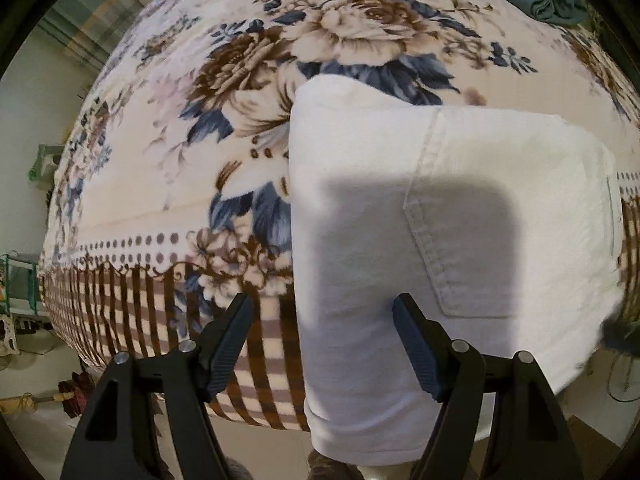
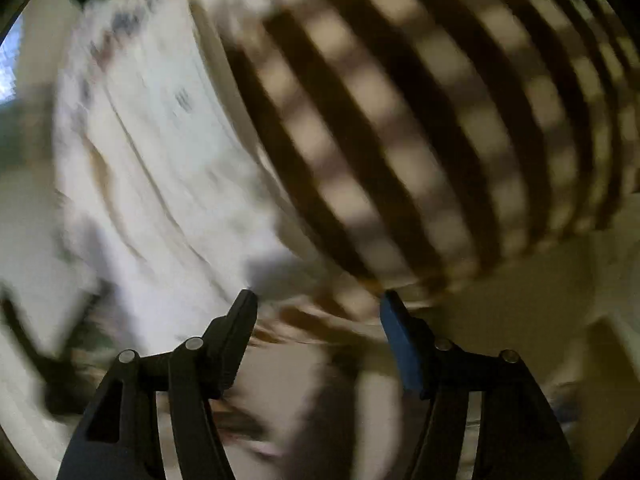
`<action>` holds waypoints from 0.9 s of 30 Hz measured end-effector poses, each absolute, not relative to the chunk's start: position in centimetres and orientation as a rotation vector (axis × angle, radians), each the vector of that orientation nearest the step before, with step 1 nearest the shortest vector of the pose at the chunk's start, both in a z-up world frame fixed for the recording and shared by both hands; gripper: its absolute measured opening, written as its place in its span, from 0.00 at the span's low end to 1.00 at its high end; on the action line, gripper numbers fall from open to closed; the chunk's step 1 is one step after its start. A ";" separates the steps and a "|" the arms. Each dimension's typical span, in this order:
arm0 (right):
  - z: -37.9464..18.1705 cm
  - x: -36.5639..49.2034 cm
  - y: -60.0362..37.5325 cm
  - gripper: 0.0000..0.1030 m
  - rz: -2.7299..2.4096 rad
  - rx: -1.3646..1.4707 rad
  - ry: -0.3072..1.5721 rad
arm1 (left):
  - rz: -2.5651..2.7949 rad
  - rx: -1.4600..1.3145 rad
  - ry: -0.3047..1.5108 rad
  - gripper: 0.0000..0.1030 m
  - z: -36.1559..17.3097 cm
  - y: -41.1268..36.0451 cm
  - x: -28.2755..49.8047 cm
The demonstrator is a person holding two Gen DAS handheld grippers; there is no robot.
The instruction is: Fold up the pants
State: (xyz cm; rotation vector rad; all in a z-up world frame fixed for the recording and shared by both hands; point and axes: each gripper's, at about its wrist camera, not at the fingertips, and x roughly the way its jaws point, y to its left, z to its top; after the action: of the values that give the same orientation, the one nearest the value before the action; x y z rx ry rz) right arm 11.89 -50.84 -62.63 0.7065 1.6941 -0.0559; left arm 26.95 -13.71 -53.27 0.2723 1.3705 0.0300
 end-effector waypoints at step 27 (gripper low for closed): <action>-60.4 24.9 -50.4 0.36 0.044 0.801 1.452 | -0.098 -0.341 1.396 0.17 -57.8 -7.8 42.0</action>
State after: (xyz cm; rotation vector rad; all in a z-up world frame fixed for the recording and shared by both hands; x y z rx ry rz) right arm 24.88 -50.41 -60.42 0.8011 1.4523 0.0437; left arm 42.02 -7.78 -57.84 -0.3406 1.3959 -0.0982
